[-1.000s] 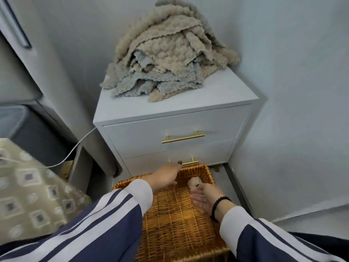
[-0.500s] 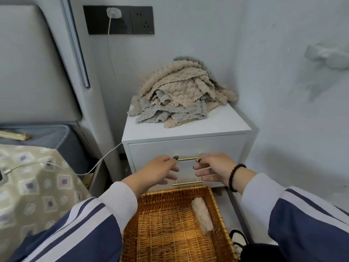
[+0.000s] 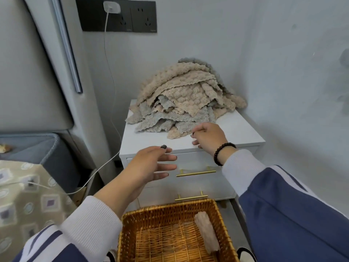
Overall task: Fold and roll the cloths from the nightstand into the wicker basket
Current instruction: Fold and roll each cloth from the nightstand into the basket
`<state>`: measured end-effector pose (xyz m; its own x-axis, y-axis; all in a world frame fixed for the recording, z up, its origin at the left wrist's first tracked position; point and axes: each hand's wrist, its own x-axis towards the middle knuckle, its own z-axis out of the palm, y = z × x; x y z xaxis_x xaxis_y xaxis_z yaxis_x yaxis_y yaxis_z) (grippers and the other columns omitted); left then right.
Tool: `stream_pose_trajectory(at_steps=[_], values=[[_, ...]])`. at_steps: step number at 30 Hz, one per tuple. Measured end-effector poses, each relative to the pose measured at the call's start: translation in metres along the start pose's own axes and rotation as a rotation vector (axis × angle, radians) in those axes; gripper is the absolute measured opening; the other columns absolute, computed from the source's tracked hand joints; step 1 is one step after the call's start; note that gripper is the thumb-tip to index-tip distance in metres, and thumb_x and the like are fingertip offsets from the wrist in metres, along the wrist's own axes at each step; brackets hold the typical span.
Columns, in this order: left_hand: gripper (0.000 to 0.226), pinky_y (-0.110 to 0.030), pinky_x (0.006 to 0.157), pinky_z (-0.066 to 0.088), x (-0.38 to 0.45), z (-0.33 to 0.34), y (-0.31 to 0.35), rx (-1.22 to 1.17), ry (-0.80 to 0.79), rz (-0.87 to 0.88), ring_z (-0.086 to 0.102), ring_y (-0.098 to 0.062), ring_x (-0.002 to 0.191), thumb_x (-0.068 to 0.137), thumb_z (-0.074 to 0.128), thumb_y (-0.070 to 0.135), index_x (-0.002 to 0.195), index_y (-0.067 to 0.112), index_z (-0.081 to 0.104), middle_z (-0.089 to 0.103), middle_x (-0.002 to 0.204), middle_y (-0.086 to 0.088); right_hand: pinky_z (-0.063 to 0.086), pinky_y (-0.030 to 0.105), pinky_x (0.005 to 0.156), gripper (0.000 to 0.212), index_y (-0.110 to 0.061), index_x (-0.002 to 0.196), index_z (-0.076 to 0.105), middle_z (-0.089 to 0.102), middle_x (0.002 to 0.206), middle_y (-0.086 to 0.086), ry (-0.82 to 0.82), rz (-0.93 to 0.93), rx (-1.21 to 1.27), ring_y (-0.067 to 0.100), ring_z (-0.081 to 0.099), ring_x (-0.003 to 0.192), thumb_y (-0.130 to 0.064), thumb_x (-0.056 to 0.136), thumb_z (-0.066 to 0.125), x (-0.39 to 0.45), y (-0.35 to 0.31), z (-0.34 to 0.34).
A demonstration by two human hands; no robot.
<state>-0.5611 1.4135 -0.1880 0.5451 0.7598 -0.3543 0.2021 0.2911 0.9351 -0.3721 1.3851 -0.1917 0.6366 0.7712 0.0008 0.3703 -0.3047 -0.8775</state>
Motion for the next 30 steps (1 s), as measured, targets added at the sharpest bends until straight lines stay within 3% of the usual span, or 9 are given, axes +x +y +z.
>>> stream_pose_trajectory(at_steps=[3, 7, 10, 14, 18, 21, 23, 27, 30], values=[[0.025, -0.039, 0.086, 0.053, 0.005, -0.004, 0.012, -0.103, 0.031, -0.024, 0.072, -0.023, 0.092, 0.102, 0.043, 0.025, 0.111, 0.013, 0.062, 0.074, 0.101, -0.006, 0.046, 0.011, 0.068, 0.017, -0.013, 0.101, 0.062, 0.057, 0.091, -0.004, 0.041, -0.124, -0.156, 0.008, 0.055, 0.077, -0.007, 0.09, 0.05, 0.019, 0.0, 0.017], [0.024, -0.037, 0.086, 0.054, 0.006, -0.007, 0.024, -0.167, 0.014, 0.005, 0.072, -0.022, 0.091, 0.101, 0.044, 0.025, 0.111, 0.013, 0.062, 0.075, 0.1, -0.005, 0.048, 0.033, 0.087, 0.023, -0.012, 0.108, 0.062, 0.048, 0.12, 0.005, 0.072, -0.329, -0.238, 0.018, 0.054, 0.087, -0.005, 0.088, 0.052, 0.035, -0.008, 0.047], [0.024, -0.035, 0.084, 0.054, 0.004, -0.016, 0.029, -0.183, 0.018, 0.024, 0.073, -0.021, 0.091, 0.1, 0.045, 0.024, 0.112, 0.014, 0.062, 0.075, 0.1, -0.005, 0.038, 0.035, 0.101, 0.021, -0.014, 0.104, 0.068, 0.041, 0.137, 0.006, 0.047, -0.467, -0.367, 0.023, 0.043, 0.119, -0.01, 0.088, 0.054, 0.048, -0.018, 0.07], [0.024, -0.035, 0.085, 0.054, 0.002, -0.028, 0.03, -0.184, 0.029, 0.034, 0.073, -0.019, 0.091, 0.1, 0.044, 0.025, 0.113, 0.015, 0.062, 0.075, 0.099, -0.003, 0.033, 0.042, 0.104, 0.027, -0.012, 0.116, 0.057, 0.044, 0.14, 0.005, -0.045, -0.335, -0.717, 0.029, 0.034, 0.128, -0.018, 0.091, 0.048, 0.058, -0.024, 0.078], [0.024, -0.035, 0.085, 0.054, 0.001, -0.043, 0.028, -0.175, 0.062, 0.031, 0.073, -0.017, 0.09, 0.1, 0.044, 0.027, 0.112, 0.016, 0.063, 0.076, 0.097, -0.001, 0.041, 0.045, 0.087, 0.01, -0.01, 0.082, 0.041, 0.05, 0.107, 0.009, 0.129, -0.428, -0.436, 0.028, 0.045, 0.104, -0.001, 0.078, 0.044, 0.057, -0.04, 0.068], [0.024, -0.033, 0.082, 0.054, 0.0, -0.051, 0.027, -0.184, 0.077, 0.016, 0.073, -0.017, 0.089, 0.1, 0.045, 0.026, 0.111, 0.016, 0.064, 0.076, 0.095, 0.0, 0.032, 0.035, 0.106, 0.033, -0.006, 0.114, 0.055, 0.044, 0.12, 0.001, 0.281, -0.521, -0.182, 0.023, 0.04, 0.122, -0.001, 0.083, 0.044, 0.049, -0.072, 0.046], [0.024, -0.032, 0.08, 0.054, -0.001, -0.051, 0.027, -0.193, 0.08, 0.007, 0.073, -0.017, 0.089, 0.1, 0.045, 0.027, 0.11, 0.015, 0.064, 0.076, 0.095, -0.001, 0.022, 0.028, 0.116, 0.048, -0.002, 0.136, 0.045, 0.037, 0.143, 0.008, 0.41, -0.546, -0.075, 0.022, 0.03, 0.138, -0.001, 0.089, 0.048, 0.042, -0.088, 0.029], [0.025, -0.033, 0.08, 0.054, -0.002, -0.044, 0.028, -0.189, 0.067, 0.003, 0.073, -0.018, 0.089, 0.101, 0.045, 0.027, 0.111, 0.015, 0.063, 0.076, 0.095, -0.001, 0.022, 0.017, 0.11, 0.049, -0.001, 0.136, 0.045, 0.036, 0.147, 0.01, 0.387, -0.509, -0.161, 0.02, 0.032, 0.138, -0.006, 0.088, 0.057, 0.035, -0.083, 0.014], [0.025, -0.033, 0.082, 0.054, -0.003, -0.034, 0.029, -0.172, 0.042, 0.0, 0.073, -0.019, 0.09, 0.1, 0.044, 0.026, 0.111, 0.014, 0.063, 0.076, 0.096, -0.002, 0.029, 0.026, 0.113, 0.048, 0.001, 0.132, 0.048, 0.041, 0.142, 0.01, 0.532, -0.613, -0.097, 0.021, 0.038, 0.134, -0.001, 0.085, 0.058, 0.024, -0.076, 0.007]])
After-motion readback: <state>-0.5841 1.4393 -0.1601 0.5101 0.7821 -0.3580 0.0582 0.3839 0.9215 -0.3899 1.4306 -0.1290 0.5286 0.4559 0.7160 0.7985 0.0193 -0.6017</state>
